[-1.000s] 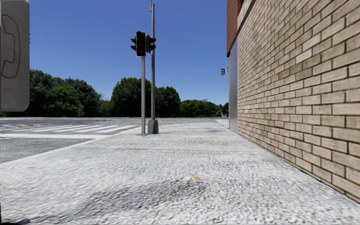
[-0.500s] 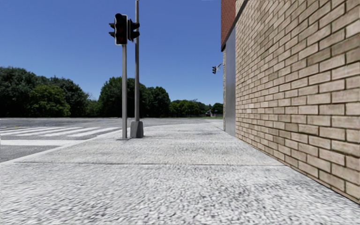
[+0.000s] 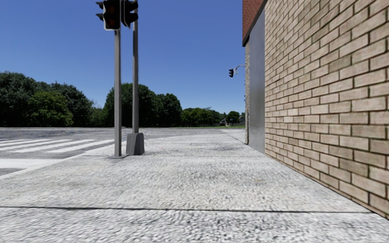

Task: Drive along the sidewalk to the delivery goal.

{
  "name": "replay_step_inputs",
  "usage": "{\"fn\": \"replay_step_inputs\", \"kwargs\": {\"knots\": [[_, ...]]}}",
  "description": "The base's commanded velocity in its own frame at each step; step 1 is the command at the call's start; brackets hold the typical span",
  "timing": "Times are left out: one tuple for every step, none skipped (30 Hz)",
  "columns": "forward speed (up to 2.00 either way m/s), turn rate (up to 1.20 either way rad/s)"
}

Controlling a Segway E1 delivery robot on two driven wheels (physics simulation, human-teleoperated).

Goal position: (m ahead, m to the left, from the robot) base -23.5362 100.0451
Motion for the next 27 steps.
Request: {"fn": "replay_step_inputs", "kwargs": {"knots": [[2.0, 0.0], [2.0, 0.0], [2.0, 0.0], [2.0, 0.0], [2.0, 0.0], [2.0, 0.0], [2.0, 0.0], [2.0, 0.0], [2.0, 0.0], [2.0, 0.0], [2.0, 0.0], [2.0, 0.0], [2.0, 0.0], [2.0, 0.0], [2.0, 0.0], [2.0, 0.0], [2.0, 0.0], [2.0, 0.0], [2.0, 0.0], [2.0, 0.0], [2.0, 0.0], [2.0, 0.0], [2.0, 0.0], [2.0, 0.0], [2.0, 0.0], [2.0, 0.0], [2.0, 0.0]]}}
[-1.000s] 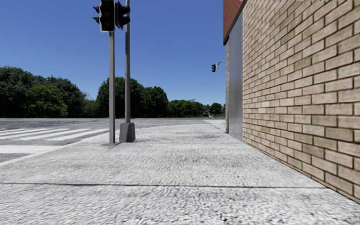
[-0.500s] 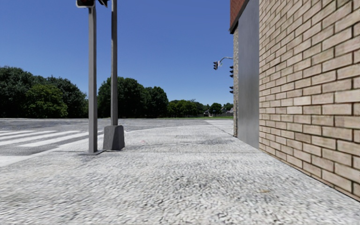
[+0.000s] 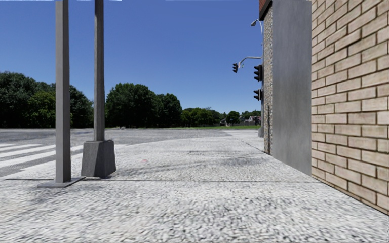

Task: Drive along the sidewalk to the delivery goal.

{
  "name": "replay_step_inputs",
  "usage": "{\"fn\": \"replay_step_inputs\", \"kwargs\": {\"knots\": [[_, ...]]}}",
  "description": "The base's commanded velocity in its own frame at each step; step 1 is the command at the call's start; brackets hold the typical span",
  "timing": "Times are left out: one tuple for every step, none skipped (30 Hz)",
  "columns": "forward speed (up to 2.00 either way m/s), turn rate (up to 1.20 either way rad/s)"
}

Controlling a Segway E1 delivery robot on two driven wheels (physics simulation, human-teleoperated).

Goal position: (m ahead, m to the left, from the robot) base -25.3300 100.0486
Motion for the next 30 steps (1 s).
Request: {"fn": "replay_step_inputs", "kwargs": {"knots": [[2.0, 0.0], [2.0, 0.0], [2.0, 0.0], [2.0, 0.0], [2.0, 0.0], [2.0, 0.0], [2.0, 0.0], [2.0, 0.0], [2.0, 0.0], [2.0, 0.0], [2.0, 0.0], [2.0, 0.0], [2.0, 0.0], [2.0, 0.0], [2.0, 0.0], [2.0, 0.0], [2.0, 0.0], [2.0, 0.0], [2.0, 0.0], [2.0, 0.0], [2.0, 0.03], [2.0, 0.08], [2.0, 0.13], [2.0, 0.22], [2.0, 0.22], [2.0, 0.25], [2.0, 0.28], [2.0, 0.32], [2.0, 0.33], [2.0, 0.33]]}}
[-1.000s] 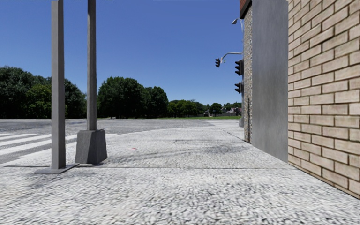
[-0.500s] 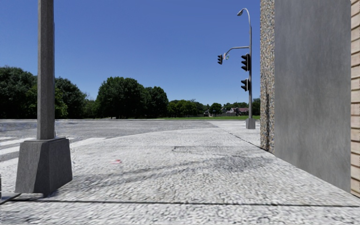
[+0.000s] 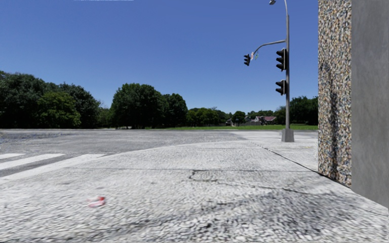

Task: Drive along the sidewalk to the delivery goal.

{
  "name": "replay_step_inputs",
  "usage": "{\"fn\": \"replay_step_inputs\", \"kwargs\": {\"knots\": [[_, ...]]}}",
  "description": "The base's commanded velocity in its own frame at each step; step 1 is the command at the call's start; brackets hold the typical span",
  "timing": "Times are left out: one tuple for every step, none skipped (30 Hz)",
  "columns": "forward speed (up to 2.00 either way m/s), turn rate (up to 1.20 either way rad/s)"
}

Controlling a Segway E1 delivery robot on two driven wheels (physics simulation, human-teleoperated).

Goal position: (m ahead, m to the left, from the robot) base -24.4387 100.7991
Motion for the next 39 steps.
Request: {"fn": "replay_step_inputs", "kwargs": {"knots": [[2.0, 0.36], [2.0, 0.42], [2.0, 0.46], [2.0, 0.46], [1.95, 0.48], [1.89, 0.48], [1.83, 0.48], [1.8, 0.48], [1.8, 0.48], [1.77, 0.48], [1.73, 0.48], [1.71, 0.51], [1.71, 0.51], [1.69, 0.54], [1.69, 0.54], [1.69, 0.54], [1.69, 0.54], [1.69, 0.54], [1.69, 0.54], [1.69, 0.54], [1.69, 0.55], [1.69, 0.55], [1.69, 0.55], [1.69, 0.56], [1.69, 0.56], [1.69, 0.58], [1.69, 0.58], [1.69, 0.59], [1.69, 0.59], [1.69, 0.6], [1.69, 0.61], [1.69, 0.61], [1.69, 0.62], [1.69, 0.63], [1.69, 0.66], [1.7, 0.67], [1.7, 0.67], [1.7, 0.67], [1.7, 0.68]]}}
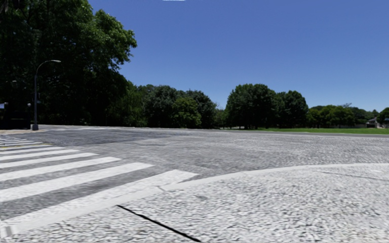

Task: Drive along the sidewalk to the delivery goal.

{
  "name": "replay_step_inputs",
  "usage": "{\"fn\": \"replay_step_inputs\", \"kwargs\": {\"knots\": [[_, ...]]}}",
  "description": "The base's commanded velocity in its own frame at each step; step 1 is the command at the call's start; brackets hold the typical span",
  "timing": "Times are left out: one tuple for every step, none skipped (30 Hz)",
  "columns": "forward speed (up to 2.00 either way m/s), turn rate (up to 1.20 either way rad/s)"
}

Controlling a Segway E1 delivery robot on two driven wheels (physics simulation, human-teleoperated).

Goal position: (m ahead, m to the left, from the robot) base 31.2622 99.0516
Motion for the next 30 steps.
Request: {"fn": "replay_step_inputs", "kwargs": {"knots": [[1.7, 0.68], [1.7, 0.68], [1.71, 0.68], [1.71, 0.68], [1.71, 0.68], [1.71, 0.68], [1.71, 0.68], [1.71, 0.68], [1.71, 0.68], [1.71, 0.68], [1.71, 0.68], [1.71, 0.68], [1.71, 0.68], [1.71, 0.68], [1.71, 0.68], [1.71, 0.68], [1.71, 0.68], [1.71, 0.68], [1.71, 0.68], [1.71, 0.68], [1.71, 0.68], [1.71, 0.68], [1.71, 0.68], [1.71, 0.68], [1.71, 0.68], [1.71, 0.68], [1.71, 0.68], [1.71, 0.68], [1.71, 0.68], [1.71, 0.68]]}}
